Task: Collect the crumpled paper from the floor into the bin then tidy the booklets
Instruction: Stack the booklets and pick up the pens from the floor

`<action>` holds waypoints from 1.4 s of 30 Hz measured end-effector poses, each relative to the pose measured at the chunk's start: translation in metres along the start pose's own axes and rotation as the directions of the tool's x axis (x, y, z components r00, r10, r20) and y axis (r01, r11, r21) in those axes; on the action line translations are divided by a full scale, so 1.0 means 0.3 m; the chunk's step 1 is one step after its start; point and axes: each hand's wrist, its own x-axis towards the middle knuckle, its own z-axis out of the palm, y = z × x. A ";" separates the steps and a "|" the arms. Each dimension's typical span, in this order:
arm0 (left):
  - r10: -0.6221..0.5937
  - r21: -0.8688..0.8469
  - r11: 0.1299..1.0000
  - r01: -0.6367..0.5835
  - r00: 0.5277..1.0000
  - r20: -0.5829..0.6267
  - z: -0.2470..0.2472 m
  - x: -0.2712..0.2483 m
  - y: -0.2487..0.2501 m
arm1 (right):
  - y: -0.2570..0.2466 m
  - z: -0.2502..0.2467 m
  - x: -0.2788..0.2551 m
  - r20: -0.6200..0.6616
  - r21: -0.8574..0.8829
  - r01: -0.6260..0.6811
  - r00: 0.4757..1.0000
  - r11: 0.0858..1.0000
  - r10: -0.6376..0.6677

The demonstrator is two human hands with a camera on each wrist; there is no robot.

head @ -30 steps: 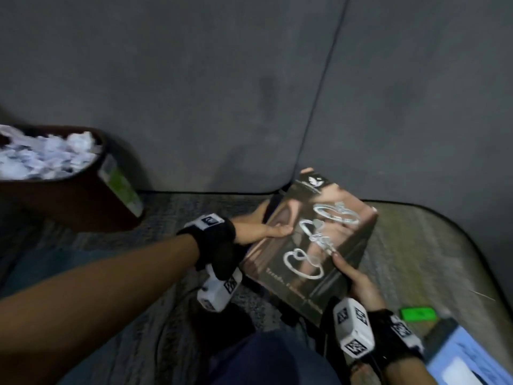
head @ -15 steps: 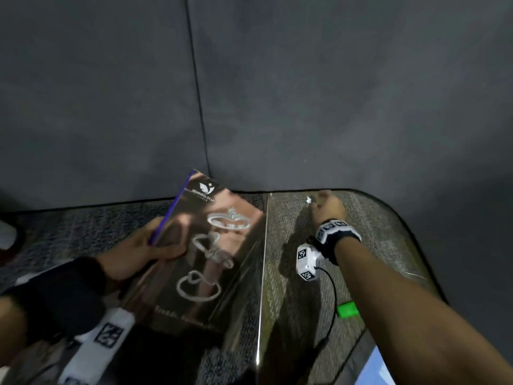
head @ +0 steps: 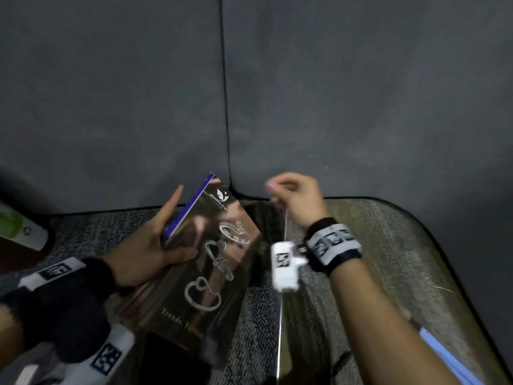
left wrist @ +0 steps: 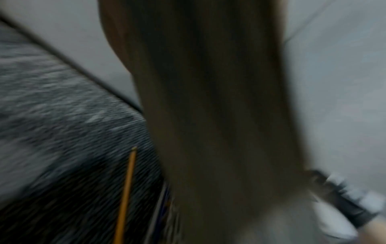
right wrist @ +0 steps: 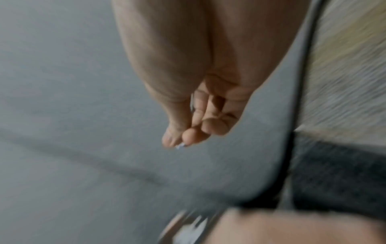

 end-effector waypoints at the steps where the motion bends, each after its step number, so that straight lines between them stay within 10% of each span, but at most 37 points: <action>1: 0.040 0.000 0.999 -0.040 0.999 -0.008 -0.004 0.008 0.009 | -0.073 0.089 -0.053 0.123 -0.008 0.055 0.991 0.998 -0.054; 5: 0.161 0.045 0.986 -0.160 0.987 -0.025 -0.040 -0.007 0.070 | -0.203 0.315 -0.174 0.322 -0.023 0.103 0.942 0.994 -0.090; 16: 0.287 0.083 0.958 -0.275 0.933 -0.215 -0.258 -0.178 0.037 | -0.315 0.601 -0.317 0.249 0.011 0.007 0.968 1.000 -0.009; 21: 0.301 0.153 0.951 -0.268 0.913 -0.274 -0.311 -0.258 0.006 | -0.305 0.657 -0.376 0.134 -0.086 0.204 0.972 0.975 -0.192; 24: 0.250 0.137 0.967 -0.215 0.908 -0.337 -0.350 -0.283 0.003 | -0.163 0.608 -0.405 -0.043 -0.118 -0.104 0.994 0.987 0.100; 27: 0.225 0.049 0.973 -0.227 0.875 -0.429 -0.406 -0.287 0.015 | -0.063 0.630 -0.466 0.362 0.345 -0.612 0.786 0.712 0.500; 29: 0.208 -0.007 0.972 -0.236 0.867 -0.454 -0.439 -0.294 0.021 | -0.044 0.666 -0.512 0.555 0.458 -0.724 0.686 0.516 0.470; 33: 0.169 0.059 0.986 -0.158 0.928 -0.333 -0.549 -0.314 0.019 | -0.064 0.669 -0.518 0.599 0.517 -0.703 0.704 0.489 0.380; 38: 0.165 0.372 0.906 0.203 0.640 -0.751 -0.892 -0.319 -0.077 | -0.119 0.611 -0.501 0.574 0.497 -0.680 0.724 0.540 0.383; 42: -0.002 0.466 0.729 0.501 0.683 -0.731 -1.035 -0.307 -0.158 | -0.128 0.551 -0.503 0.534 0.496 -0.646 0.754 0.580 0.383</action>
